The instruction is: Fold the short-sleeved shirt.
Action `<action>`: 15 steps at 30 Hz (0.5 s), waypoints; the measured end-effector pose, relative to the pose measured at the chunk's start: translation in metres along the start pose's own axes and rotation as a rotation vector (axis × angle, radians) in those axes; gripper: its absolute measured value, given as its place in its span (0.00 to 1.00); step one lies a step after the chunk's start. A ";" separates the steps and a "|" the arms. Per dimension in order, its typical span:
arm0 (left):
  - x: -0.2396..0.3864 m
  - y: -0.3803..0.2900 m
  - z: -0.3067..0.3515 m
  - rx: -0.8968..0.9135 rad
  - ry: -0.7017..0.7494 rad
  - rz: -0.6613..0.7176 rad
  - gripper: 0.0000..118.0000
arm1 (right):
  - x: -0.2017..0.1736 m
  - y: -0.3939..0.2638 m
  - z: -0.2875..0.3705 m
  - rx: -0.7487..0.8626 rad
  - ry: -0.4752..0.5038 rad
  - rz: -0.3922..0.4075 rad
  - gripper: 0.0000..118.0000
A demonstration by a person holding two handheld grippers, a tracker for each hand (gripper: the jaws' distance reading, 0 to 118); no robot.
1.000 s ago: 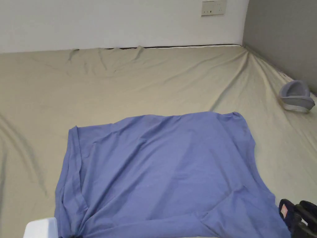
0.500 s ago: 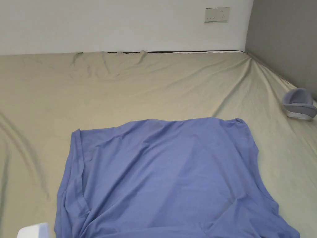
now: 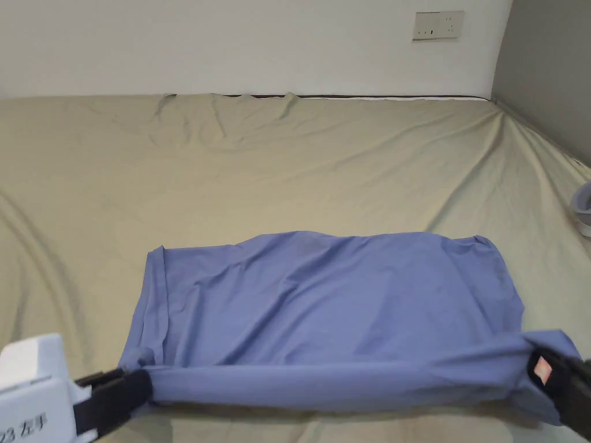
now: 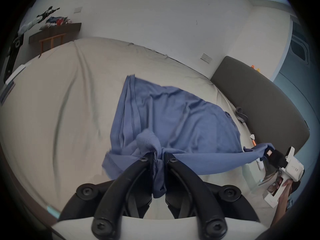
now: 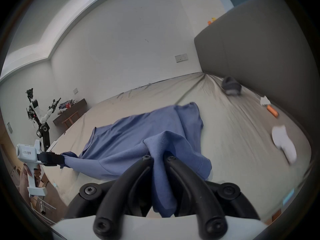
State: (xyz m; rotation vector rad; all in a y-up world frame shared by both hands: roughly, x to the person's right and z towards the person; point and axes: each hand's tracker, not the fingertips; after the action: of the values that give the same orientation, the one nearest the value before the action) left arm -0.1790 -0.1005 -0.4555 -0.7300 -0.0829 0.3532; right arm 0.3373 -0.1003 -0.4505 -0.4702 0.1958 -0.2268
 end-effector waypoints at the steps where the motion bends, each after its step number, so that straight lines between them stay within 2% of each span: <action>1: 0.006 0.012 -0.010 0.000 0.008 -0.005 0.08 | 0.000 0.009 -0.019 0.005 0.002 0.019 0.06; 3: 0.011 0.035 -0.035 -0.025 0.031 -0.033 0.08 | -0.010 0.022 -0.053 -0.014 -0.004 0.058 0.06; 5: 0.016 0.049 -0.057 -0.050 0.045 -0.109 0.08 | -0.008 0.031 -0.085 -0.015 0.000 0.053 0.06; 7: 0.017 0.067 -0.081 -0.060 0.041 -0.084 0.08 | 0.000 0.036 -0.116 -0.035 -0.009 0.011 0.06; 9: 0.007 0.075 -0.100 -0.076 0.034 -0.020 0.09 | 0.001 0.036 -0.133 -0.025 -0.043 0.013 0.06; 10: 0.004 0.079 -0.106 -0.076 0.030 -0.008 0.13 | 0.003 0.035 -0.138 -0.021 -0.055 0.020 0.06; 11: 0.002 0.081 -0.108 -0.067 0.025 -0.013 0.22 | 0.003 0.034 -0.142 -0.004 -0.068 0.032 0.07; 12: 0.001 0.083 -0.109 -0.046 0.033 -0.030 0.41 | 0.004 0.033 -0.144 0.019 -0.069 0.033 0.16; 13: 0.000 0.085 -0.107 -0.021 0.059 -0.063 0.76 | 0.006 0.033 -0.147 0.024 -0.067 0.038 0.46; 14: 0.001 0.085 -0.107 -0.018 0.096 -0.072 0.97 | 0.004 0.034 -0.147 0.019 -0.073 0.037 0.78; 15: 0.002 0.084 -0.104 -0.010 0.123 -0.079 1.00 | 0.002 0.035 -0.147 -0.007 -0.111 0.043 0.98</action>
State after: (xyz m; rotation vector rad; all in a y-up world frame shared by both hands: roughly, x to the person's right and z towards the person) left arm -0.1808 -0.1081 -0.5885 -0.7546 0.0029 0.2324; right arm 0.3107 -0.1327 -0.5952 -0.4837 0.0981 -0.1573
